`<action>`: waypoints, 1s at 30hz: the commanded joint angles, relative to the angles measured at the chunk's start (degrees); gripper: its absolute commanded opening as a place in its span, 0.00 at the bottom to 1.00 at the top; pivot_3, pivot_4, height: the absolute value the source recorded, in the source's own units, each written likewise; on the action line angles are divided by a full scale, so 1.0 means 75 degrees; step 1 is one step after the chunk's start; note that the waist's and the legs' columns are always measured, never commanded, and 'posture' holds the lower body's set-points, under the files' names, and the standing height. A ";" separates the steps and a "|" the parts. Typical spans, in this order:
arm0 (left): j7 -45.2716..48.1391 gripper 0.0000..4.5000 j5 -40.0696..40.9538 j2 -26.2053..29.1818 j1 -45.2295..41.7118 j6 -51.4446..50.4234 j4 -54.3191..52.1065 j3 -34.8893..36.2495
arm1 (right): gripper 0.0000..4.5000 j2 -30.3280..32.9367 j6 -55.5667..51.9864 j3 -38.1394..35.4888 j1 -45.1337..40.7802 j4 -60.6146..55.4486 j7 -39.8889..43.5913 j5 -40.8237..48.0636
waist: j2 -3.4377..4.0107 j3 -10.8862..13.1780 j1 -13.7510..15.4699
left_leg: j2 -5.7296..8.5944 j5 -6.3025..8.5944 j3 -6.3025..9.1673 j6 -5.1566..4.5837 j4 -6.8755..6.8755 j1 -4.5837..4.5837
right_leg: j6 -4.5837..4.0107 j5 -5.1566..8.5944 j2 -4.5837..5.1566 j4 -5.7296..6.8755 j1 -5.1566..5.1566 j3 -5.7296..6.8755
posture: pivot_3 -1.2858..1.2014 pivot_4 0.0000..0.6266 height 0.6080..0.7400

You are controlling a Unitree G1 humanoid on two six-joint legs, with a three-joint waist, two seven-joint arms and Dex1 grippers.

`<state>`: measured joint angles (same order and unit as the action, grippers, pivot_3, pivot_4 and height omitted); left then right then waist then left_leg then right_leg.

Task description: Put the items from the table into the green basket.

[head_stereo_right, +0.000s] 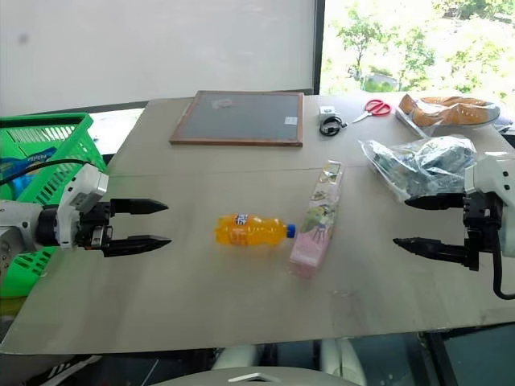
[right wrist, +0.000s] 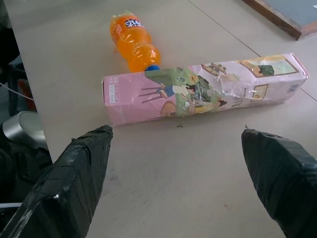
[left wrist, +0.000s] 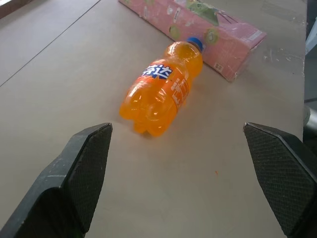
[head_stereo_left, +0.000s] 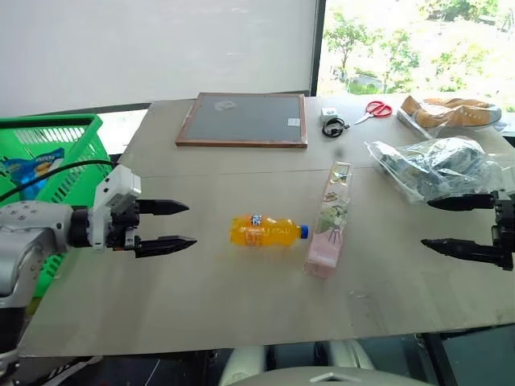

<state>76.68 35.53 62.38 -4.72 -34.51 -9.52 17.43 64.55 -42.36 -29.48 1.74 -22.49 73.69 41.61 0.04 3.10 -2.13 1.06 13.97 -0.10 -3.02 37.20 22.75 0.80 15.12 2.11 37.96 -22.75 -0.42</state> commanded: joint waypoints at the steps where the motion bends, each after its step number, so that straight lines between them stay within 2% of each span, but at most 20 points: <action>1: -0.0029 0.97 -0.0024 0.0005 -0.0113 0.0235 -0.0315 0.0069 | 0.99 -0.0059 0.0228 -0.0284 -0.0016 -0.0241 0.0116 0.0174 | 0.0001 -0.0001 -0.0002 | 0.0000 0.0000 0.0000 0.0000 0.0000 -0.0001 | 0.0000 0.0000 0.0000 0.0000 0.0002 0.0000 | 0.49 0.04 1.00; 5: -0.0327 0.97 -0.0404 -0.0295 -0.0938 0.0732 -0.1013 -0.0820 | 0.99 -0.0127 0.0097 -0.0383 -0.0150 -0.0537 0.0211 0.0763 | -0.0001 -0.0003 0.0053 | 0.0002 0.0000 -0.0002 0.0000 0.0004 -0.0003 | 0.0003 -0.0002 0.0005 -0.0001 0.0009 0.0003 | 0.48 0.03 1.00; 11: -0.1040 0.97 -0.1889 -0.0202 -0.2602 -0.0355 -0.1674 -0.3187 | 0.99 0.0059 -0.0344 -0.0435 -0.0331 -0.1155 -0.0085 0.1434 | -0.0007 -0.0005 0.0067 | 0.0004 0.0001 -0.0004 -0.0004 0.0004 0.0005 | 0.0033 -0.0019 -0.0005 -0.0001 0.0007 0.0008 | 0.47 0.04 1.00; 15: -0.1020 0.97 -0.3094 -0.0698 -0.3614 -0.0467 -0.1137 -0.4895 | 0.99 0.0223 -0.0680 -0.0548 -0.0365 -0.1575 -0.0383 0.1754 | -0.0012 -0.0001 -0.0016 | 0.0002 0.0000 -0.0010 -0.0006 0.0005 0.0003 | 0.0036 -0.0017 -0.0024 0.0001 0.0008 0.0006 | 0.45 0.06 1.00; 17: -0.1071 0.97 -0.3585 -0.1030 -0.3937 -0.0297 -0.0717 -0.5458 | 0.99 0.0249 -0.0821 -0.0582 -0.0416 -0.1729 -0.0577 0.1937 | -0.0017 0.0003 -0.0038 | 0.0002 0.0000 -0.0018 -0.0007 0.0009 -0.0002 | 0.0039 -0.0015 -0.0032 0.0002 0.0012 0.0001 | 0.44 0.07 1.00; 21: -0.0990 0.97 -0.4015 -0.1781 -0.4440 -0.0199 0.0035 -0.6049 | 0.99 0.0252 -0.0961 -0.0612 -0.0599 -0.1961 -0.0997 0.2257 | -0.0059 0.0033 -0.0121 | -0.0011 0.0001 -0.0039 -0.0011 0.0026 -0.0004 | 0.0045 -0.0017 -0.0056 0.0002 0.0014 -0.0025 | 0.42 0.09 1.00; 23: -0.0975 0.97 -0.4664 -0.1897 -0.4593 0.0413 0.0561 -0.6509 | 0.99 0.0203 -0.1021 -0.0662 -0.0759 -0.2060 -0.1208 0.2604 | -0.0072 0.0042 -0.0234 | -0.0015 0.0004 -0.0047 -0.0015 0.0029 -0.0002 | 0.0051 -0.0020 -0.0060 0.0001 0.0011 -0.0036 | 0.41 0.10 1.00; 26: -0.0937 0.97 -0.5013 -0.2187 -0.4697 0.0723 0.1156 -0.6799 | 0.99 0.0132 -0.1046 -0.0639 -0.0935 -0.2181 -0.1558 0.2985 | -0.0076 0.0048 -0.0338 | -0.0021 0.0012 -0.0064 -0.0028 0.0030 -0.0007 | 0.0052 -0.0020 -0.0060 -0.0001 0.0011 -0.0052 | 0.41 0.10 1.00; 29: -0.0751 0.80 -0.5288 -0.2239 -0.4589 0.1097 0.1410 -0.6900 | 1.00 0.0107 -0.1031 -0.0570 -0.1002 -0.2286 -0.1862 0.3237 | -0.0084 0.0054 -0.0433 | -0.0027 0.0016 -0.0068 -0.0035 0.0030 -0.0007 | 0.0055 -0.0019 -0.0058 -0.0002 0.0010 -0.0055 | 0.40 0.10 1.00; 30: -0.0693 0.70 -0.5339 -0.2230 -0.4541 0.1186 0.1434 -0.6902 | 1.00 0.0103 -0.1030 -0.0550 -0.1019 -0.2304 -0.1943 0.3309 | -0.0083 0.0053 -0.0449 | -0.0027 0.0016 -0.0071 -0.0036 0.0030 -0.0008 | 0.0055 -0.0019 -0.0057 -0.0002 0.0010 -0.0058 | 0.40 0.10 1.00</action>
<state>70.87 -2.72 45.63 -39.39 -27.38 0.26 -33.79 65.38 -50.16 -32.43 -4.92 -39.08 60.64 64.50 -0.58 3.50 -5.50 0.86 14.09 -0.66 -3.29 37.42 22.65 1.22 14.97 1.70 37.95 -22.66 -0.87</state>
